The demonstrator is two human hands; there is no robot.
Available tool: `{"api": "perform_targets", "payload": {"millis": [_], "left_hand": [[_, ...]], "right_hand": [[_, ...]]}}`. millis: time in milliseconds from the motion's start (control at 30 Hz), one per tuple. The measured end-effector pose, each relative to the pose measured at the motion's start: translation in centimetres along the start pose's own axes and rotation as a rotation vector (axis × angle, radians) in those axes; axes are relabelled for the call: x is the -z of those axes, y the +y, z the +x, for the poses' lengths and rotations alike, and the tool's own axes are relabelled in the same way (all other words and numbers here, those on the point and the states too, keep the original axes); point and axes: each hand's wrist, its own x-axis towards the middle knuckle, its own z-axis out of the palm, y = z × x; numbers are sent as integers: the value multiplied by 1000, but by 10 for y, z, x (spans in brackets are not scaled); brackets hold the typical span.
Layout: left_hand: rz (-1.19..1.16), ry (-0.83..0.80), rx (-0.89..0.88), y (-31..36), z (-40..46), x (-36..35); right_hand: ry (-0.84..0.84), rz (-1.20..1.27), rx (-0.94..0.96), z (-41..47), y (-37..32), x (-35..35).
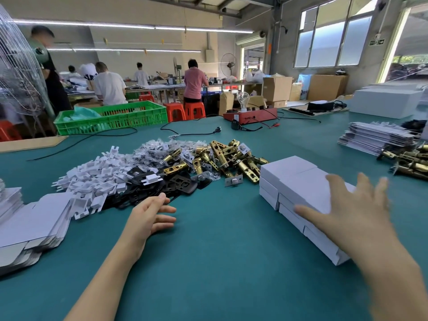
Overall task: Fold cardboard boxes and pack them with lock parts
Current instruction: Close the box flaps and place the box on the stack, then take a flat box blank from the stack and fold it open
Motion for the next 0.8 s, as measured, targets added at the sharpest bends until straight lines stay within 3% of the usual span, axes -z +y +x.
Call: {"api": "perform_targets", "payload": {"millis": [100,233,433,567,800], "left_hand": [[9,-1,0,0,0,0],[17,10,2,0,1,-1],[15,43,20,-2,3,-4],[22,53,33,-3,4,-4],[-70,167,-16,6,-4,-1]], "right_hand": [[115,203,313,-1,-50,-3],[-202,235,655,5,-128,-35],[-332,290,549,19,-177,-114],[-179,221,564,14,-177,-142],[-144,216,605,15,-175,-146]]}}
